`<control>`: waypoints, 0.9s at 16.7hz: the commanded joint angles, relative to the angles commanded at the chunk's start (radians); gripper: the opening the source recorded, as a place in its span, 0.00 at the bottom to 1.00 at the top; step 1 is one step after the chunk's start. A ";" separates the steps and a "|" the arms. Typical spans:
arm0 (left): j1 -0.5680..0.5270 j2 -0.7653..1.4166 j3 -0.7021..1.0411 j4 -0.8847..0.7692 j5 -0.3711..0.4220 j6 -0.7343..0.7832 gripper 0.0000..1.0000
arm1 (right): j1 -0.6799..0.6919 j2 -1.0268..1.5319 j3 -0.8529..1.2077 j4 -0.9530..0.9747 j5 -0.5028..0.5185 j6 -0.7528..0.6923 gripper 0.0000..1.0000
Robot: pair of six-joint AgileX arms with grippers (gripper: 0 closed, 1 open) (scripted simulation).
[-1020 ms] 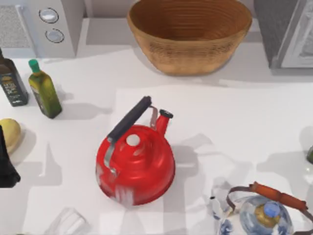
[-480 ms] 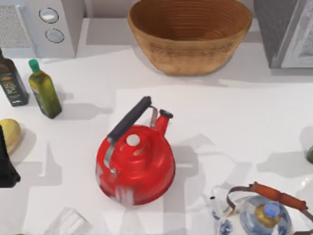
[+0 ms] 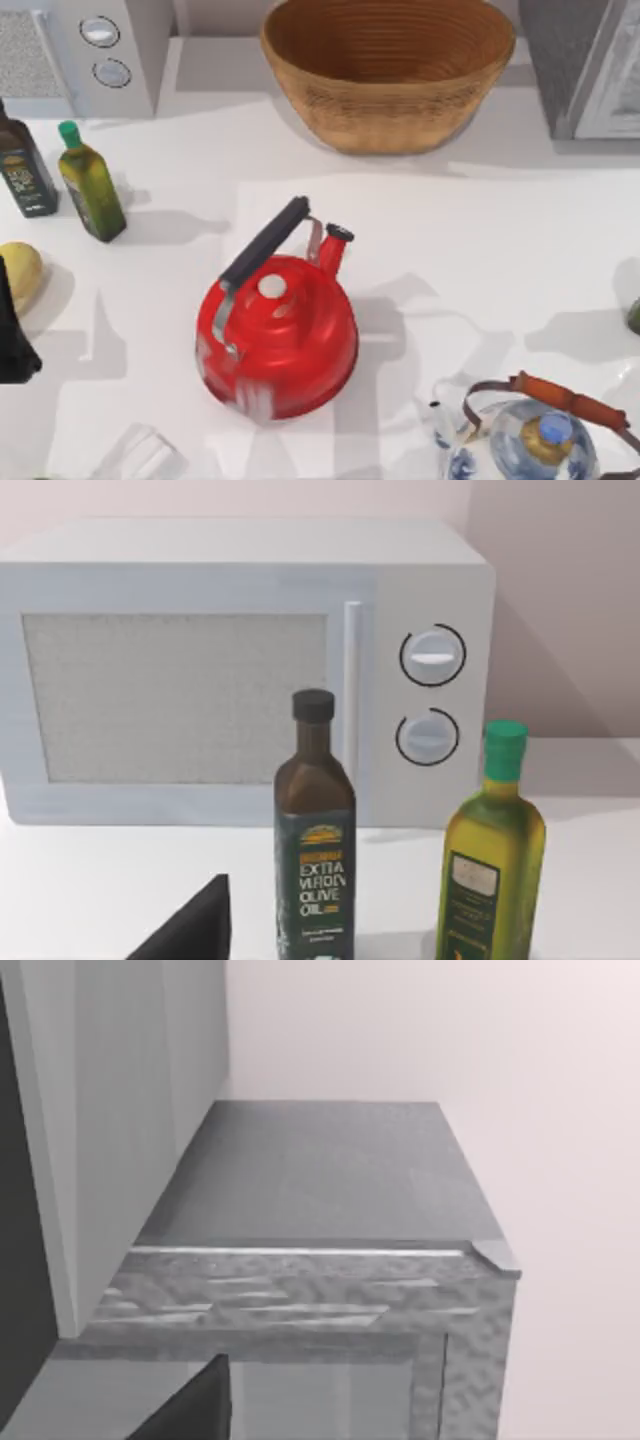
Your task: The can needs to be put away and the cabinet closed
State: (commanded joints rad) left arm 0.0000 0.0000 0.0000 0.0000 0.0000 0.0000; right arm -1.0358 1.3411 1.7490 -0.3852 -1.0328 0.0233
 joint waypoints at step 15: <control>0.000 0.000 0.000 0.000 0.000 0.000 1.00 | 0.847 0.015 0.029 -0.047 0.873 -0.019 1.00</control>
State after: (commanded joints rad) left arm 0.0000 0.0000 0.0000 0.0000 0.0000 0.0000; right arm -0.1886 1.3564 1.7785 -0.4326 -0.1599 0.0041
